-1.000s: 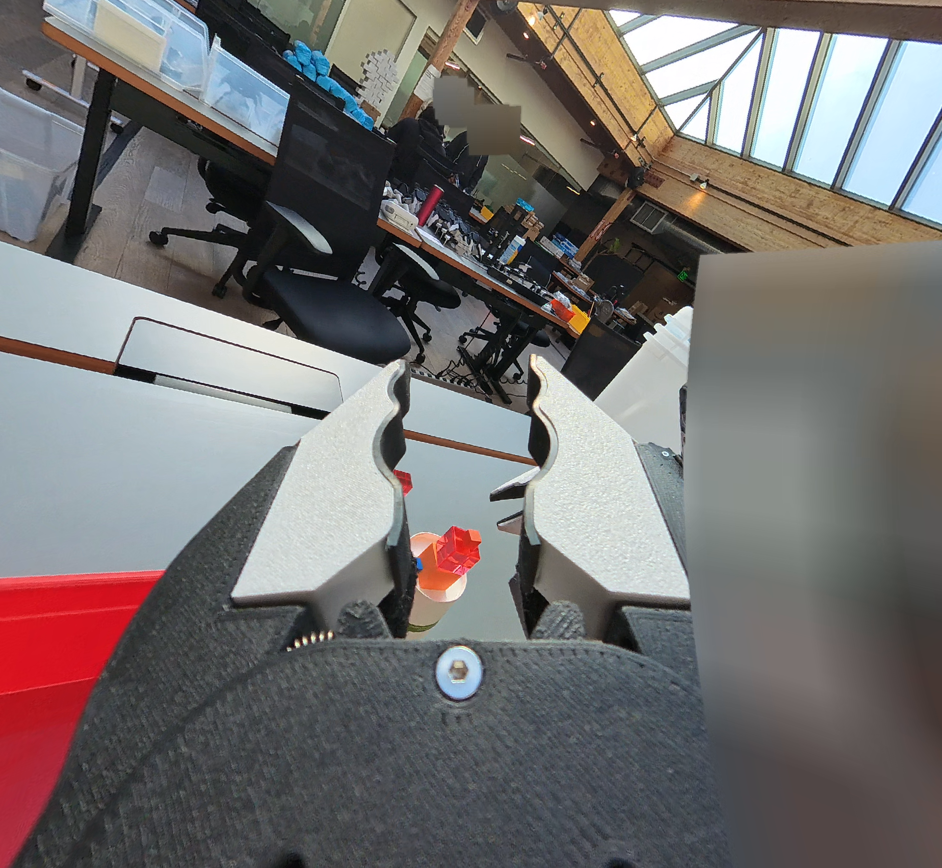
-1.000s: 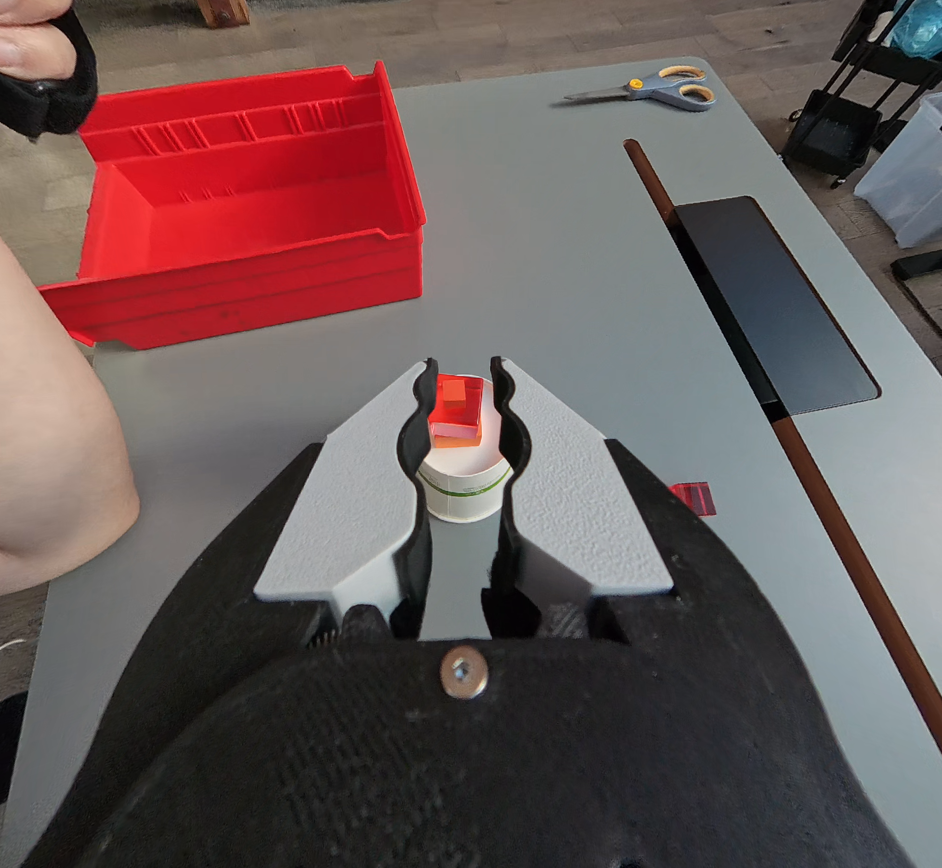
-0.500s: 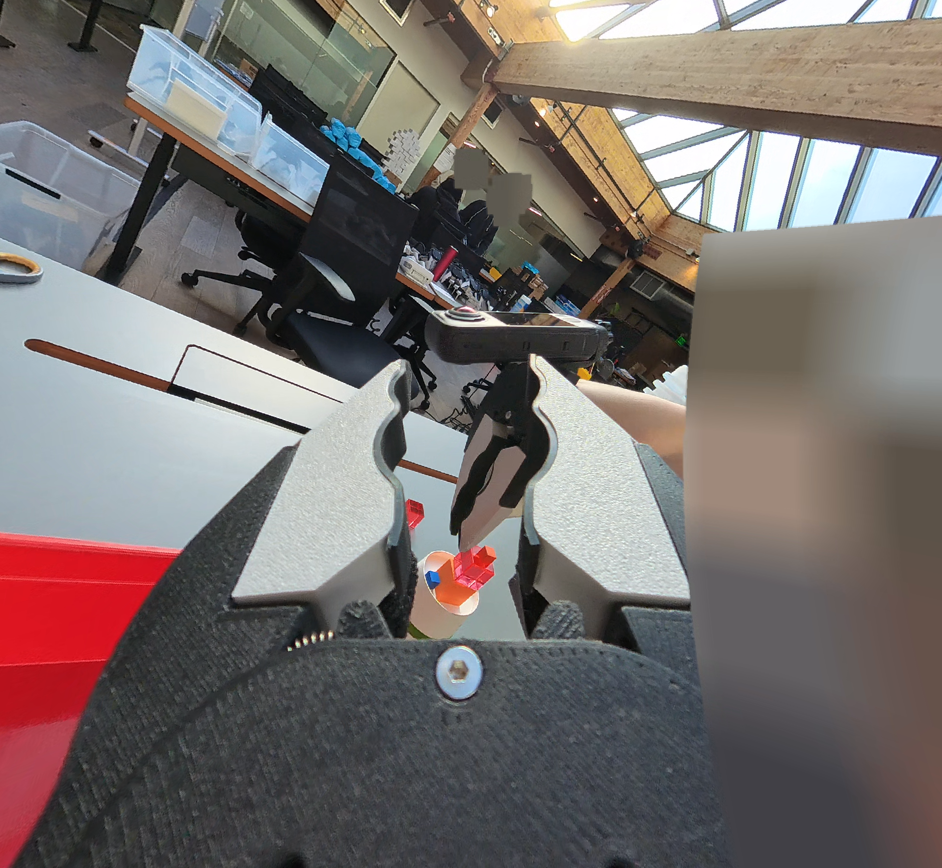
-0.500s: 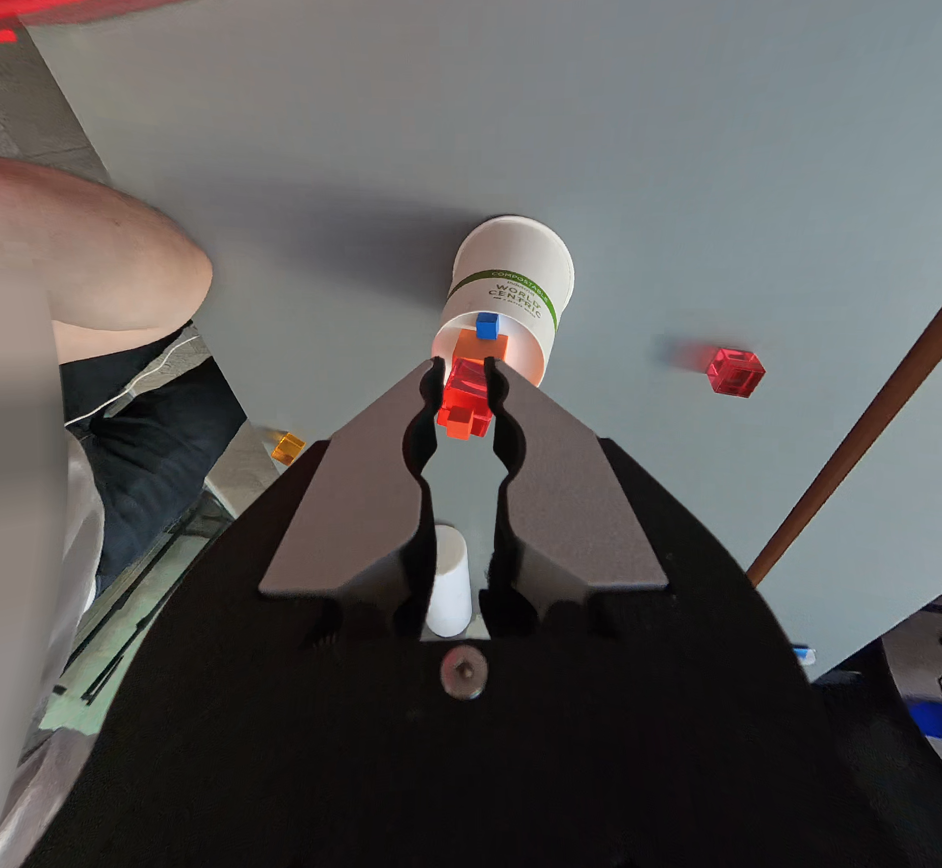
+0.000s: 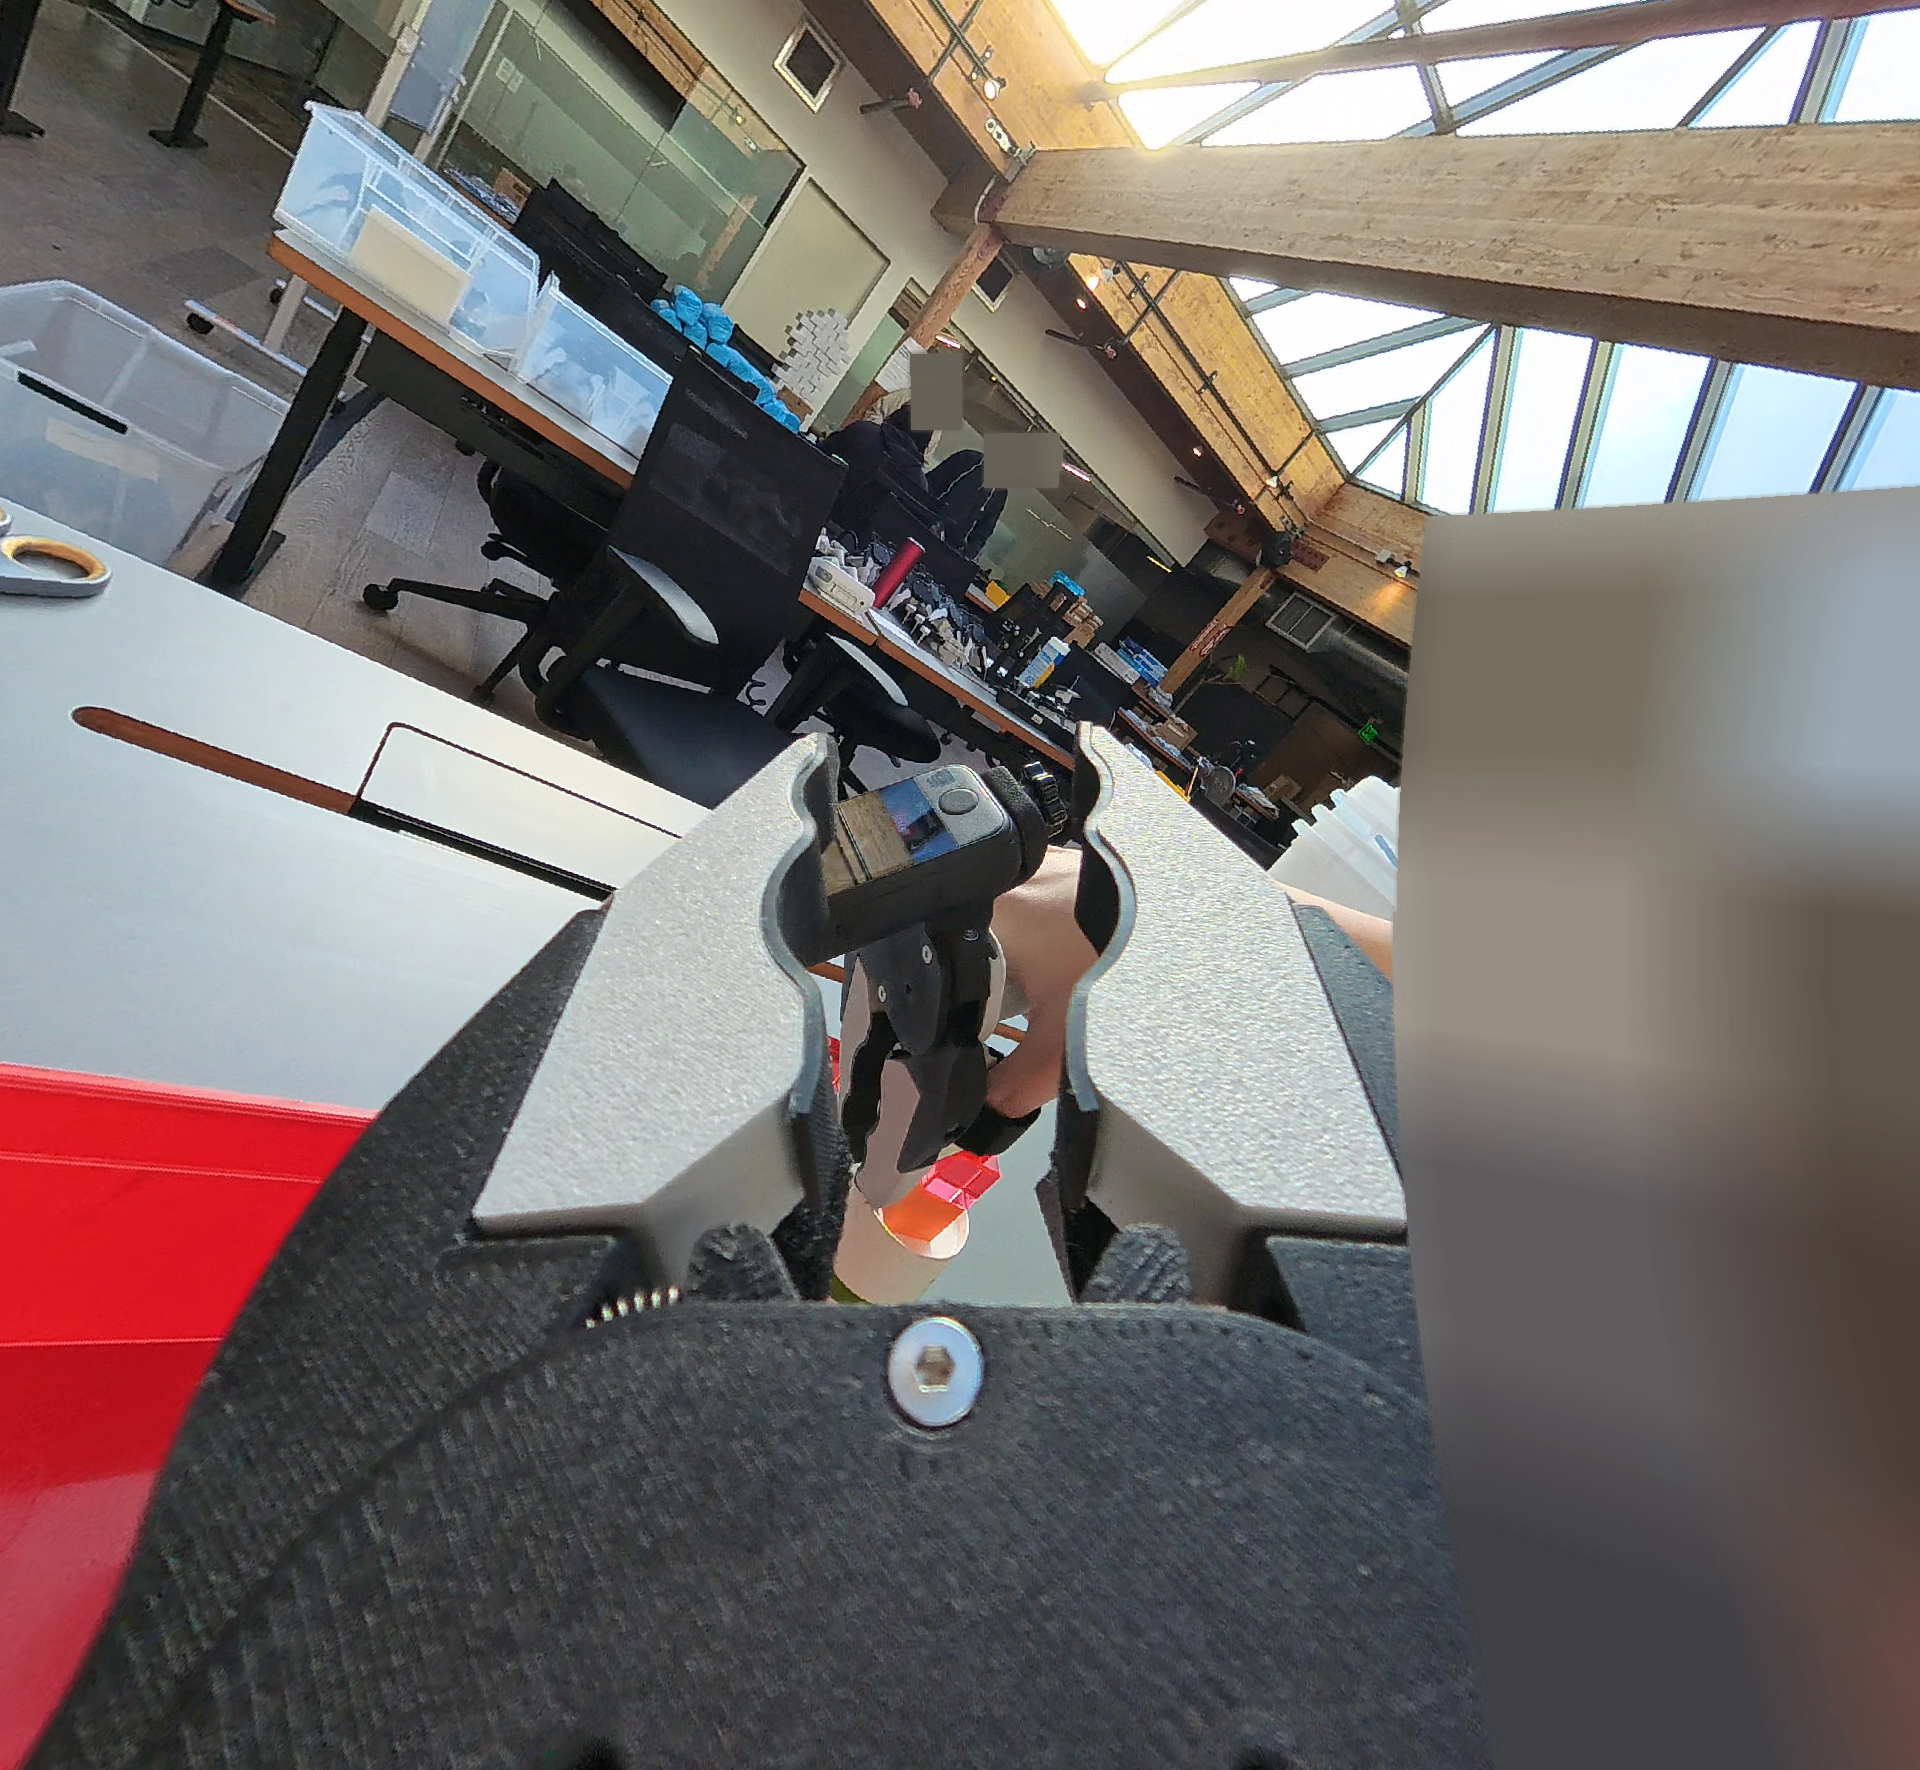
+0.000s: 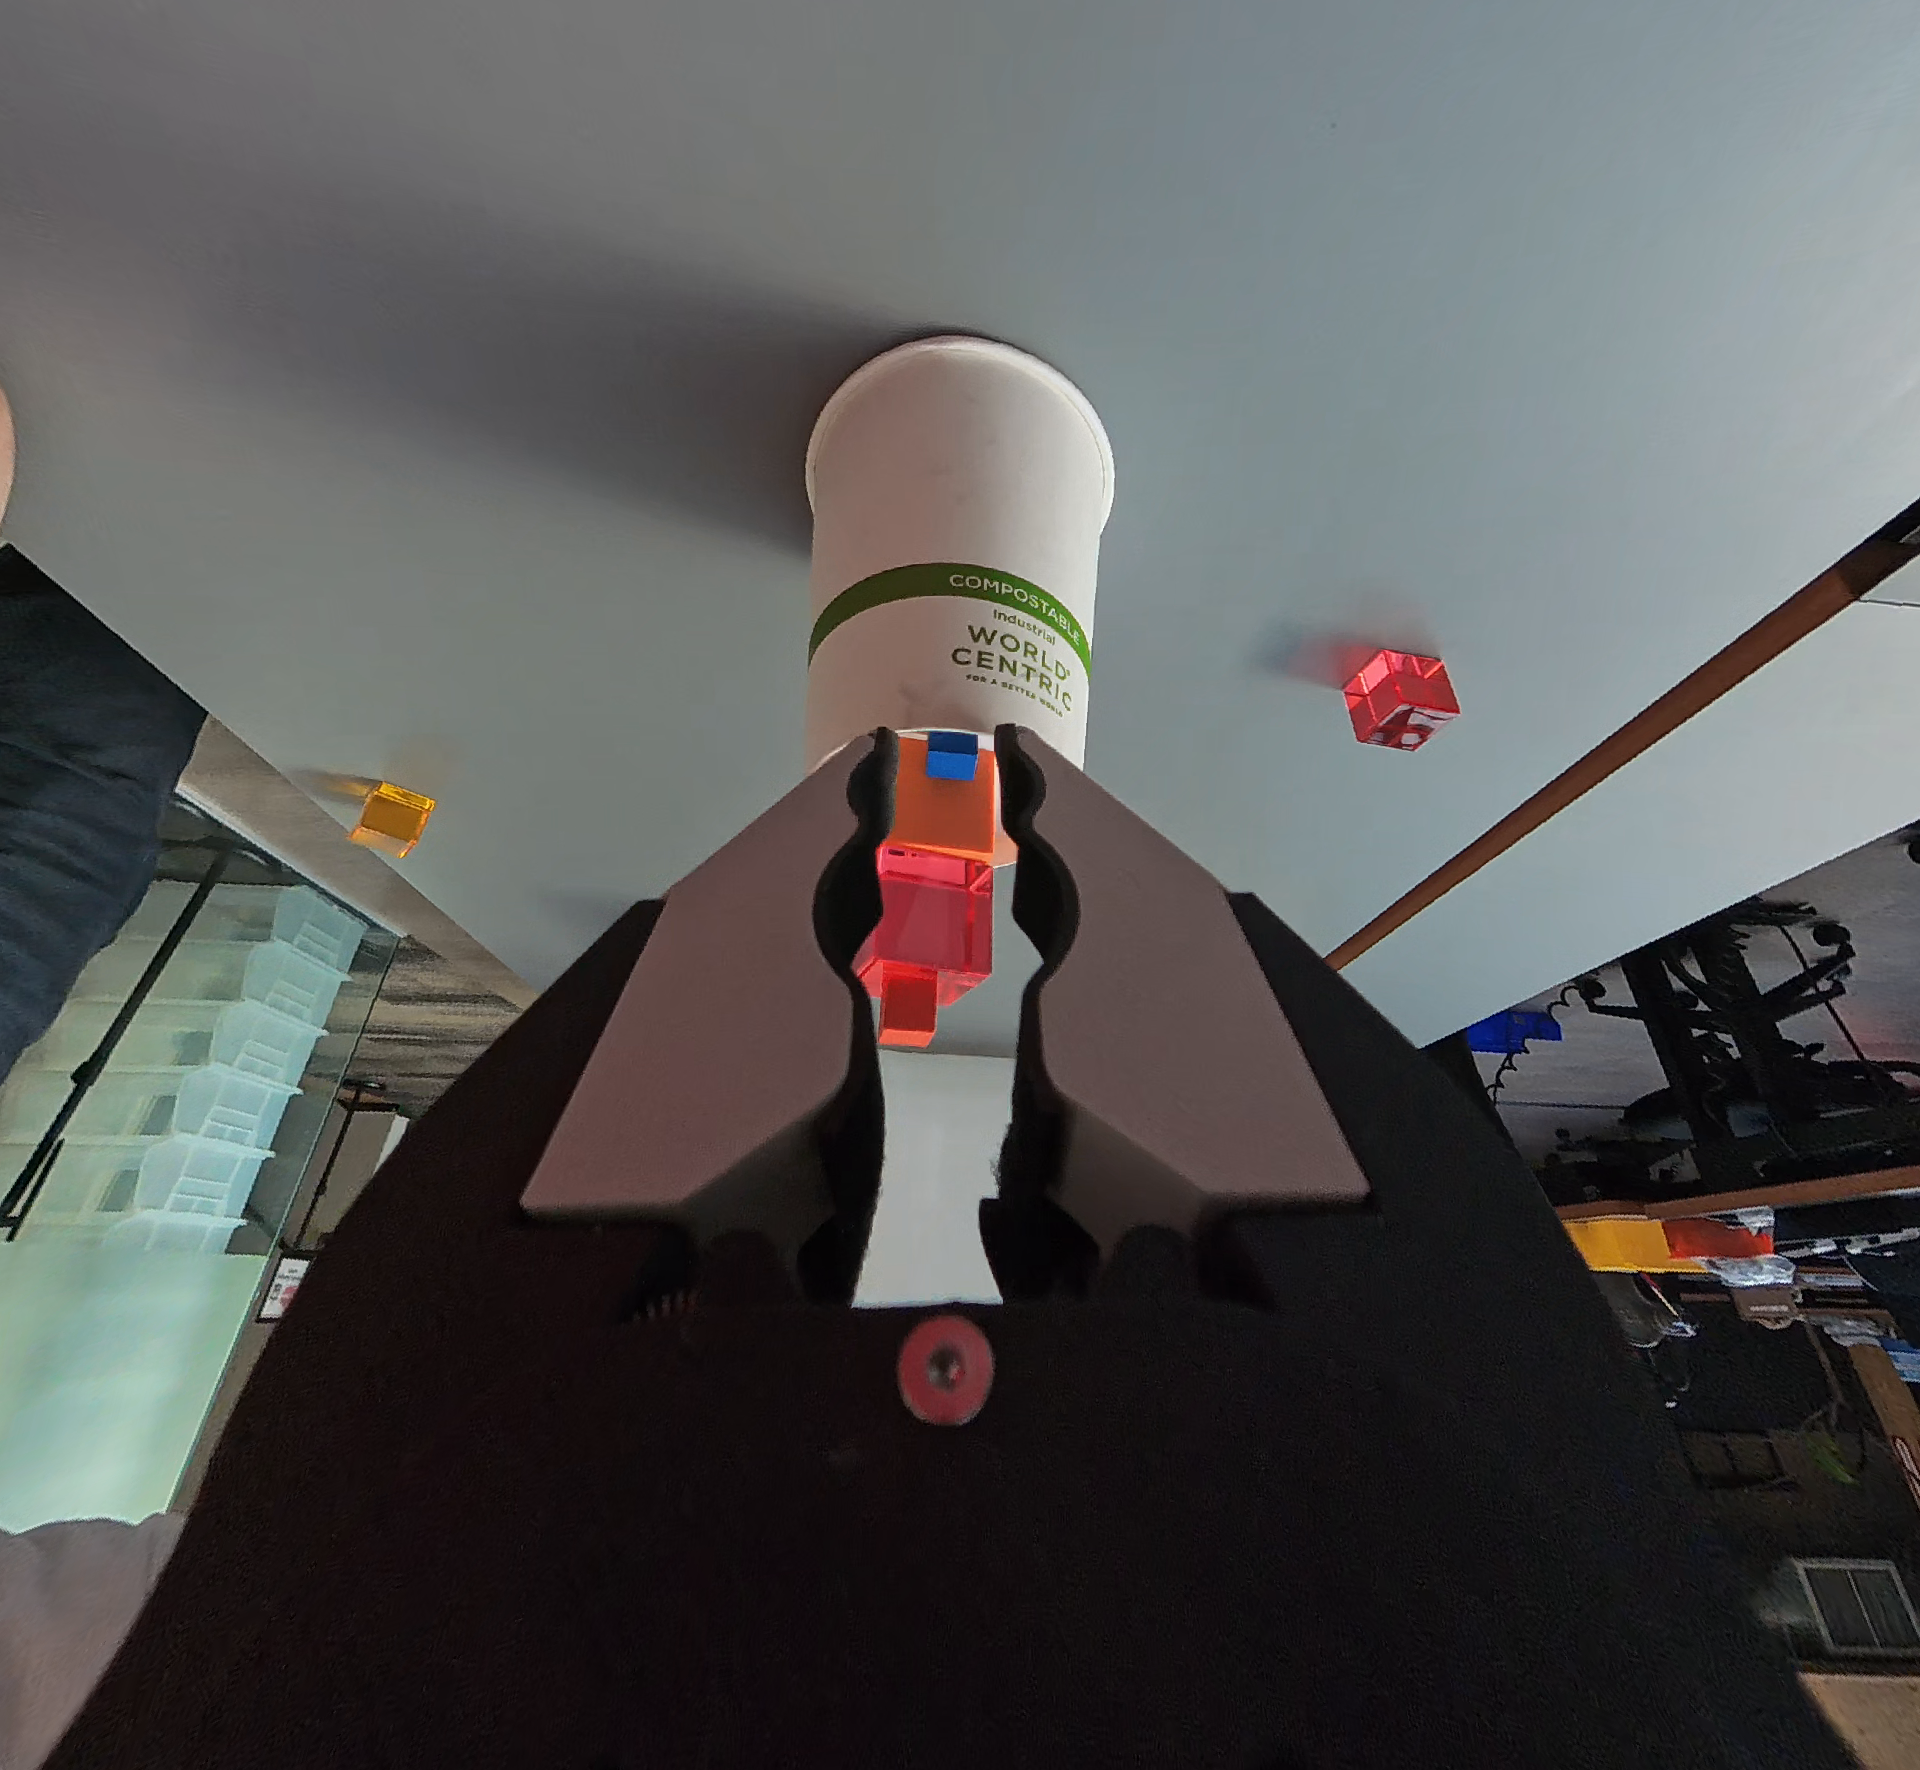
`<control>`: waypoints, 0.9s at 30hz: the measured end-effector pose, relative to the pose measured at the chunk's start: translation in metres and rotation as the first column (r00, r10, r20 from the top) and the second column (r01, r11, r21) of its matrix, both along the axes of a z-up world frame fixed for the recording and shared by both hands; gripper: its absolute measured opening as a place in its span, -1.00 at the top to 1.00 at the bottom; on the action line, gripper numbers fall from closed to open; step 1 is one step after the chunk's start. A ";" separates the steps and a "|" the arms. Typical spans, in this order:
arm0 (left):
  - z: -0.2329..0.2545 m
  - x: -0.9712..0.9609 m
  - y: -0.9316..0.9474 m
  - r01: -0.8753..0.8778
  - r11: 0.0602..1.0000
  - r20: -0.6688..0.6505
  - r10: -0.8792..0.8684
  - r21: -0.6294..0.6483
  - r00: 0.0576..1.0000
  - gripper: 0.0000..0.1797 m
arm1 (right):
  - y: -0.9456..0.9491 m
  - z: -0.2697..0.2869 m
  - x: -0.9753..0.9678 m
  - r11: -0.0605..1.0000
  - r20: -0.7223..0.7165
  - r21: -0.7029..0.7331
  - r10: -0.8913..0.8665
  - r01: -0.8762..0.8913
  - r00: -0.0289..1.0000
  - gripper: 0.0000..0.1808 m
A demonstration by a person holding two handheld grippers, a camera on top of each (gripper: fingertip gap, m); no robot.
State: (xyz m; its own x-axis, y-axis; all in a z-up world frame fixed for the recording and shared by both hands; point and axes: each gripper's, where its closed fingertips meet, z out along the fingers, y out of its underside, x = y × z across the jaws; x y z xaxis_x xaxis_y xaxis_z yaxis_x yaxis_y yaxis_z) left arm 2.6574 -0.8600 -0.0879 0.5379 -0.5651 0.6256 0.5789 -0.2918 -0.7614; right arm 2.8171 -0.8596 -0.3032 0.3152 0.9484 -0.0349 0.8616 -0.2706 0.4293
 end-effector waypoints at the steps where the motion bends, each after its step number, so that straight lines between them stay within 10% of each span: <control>1: 0.000 0.000 0.000 0.001 1.000 -0.001 -0.001 0.000 1.000 0.52 | 0.001 0.000 0.001 1.000 0.009 0.005 0.003 -0.003 1.000 0.79; 27: 0.000 0.008 0.001 0.018 1.000 -0.014 -0.018 0.000 1.000 0.53 | 0.000 0.012 0.000 1.000 0.009 0.019 0.000 0.000 1.000 0.90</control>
State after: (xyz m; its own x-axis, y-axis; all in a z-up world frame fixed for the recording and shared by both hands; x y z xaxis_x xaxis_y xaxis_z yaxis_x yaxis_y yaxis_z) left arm 2.6657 -0.8588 -0.0884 0.5366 -0.5744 0.6181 0.5628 -0.3021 -0.7694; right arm 2.8172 -0.8601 -0.2916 0.3158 0.9487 -0.0142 0.8578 -0.2790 0.4317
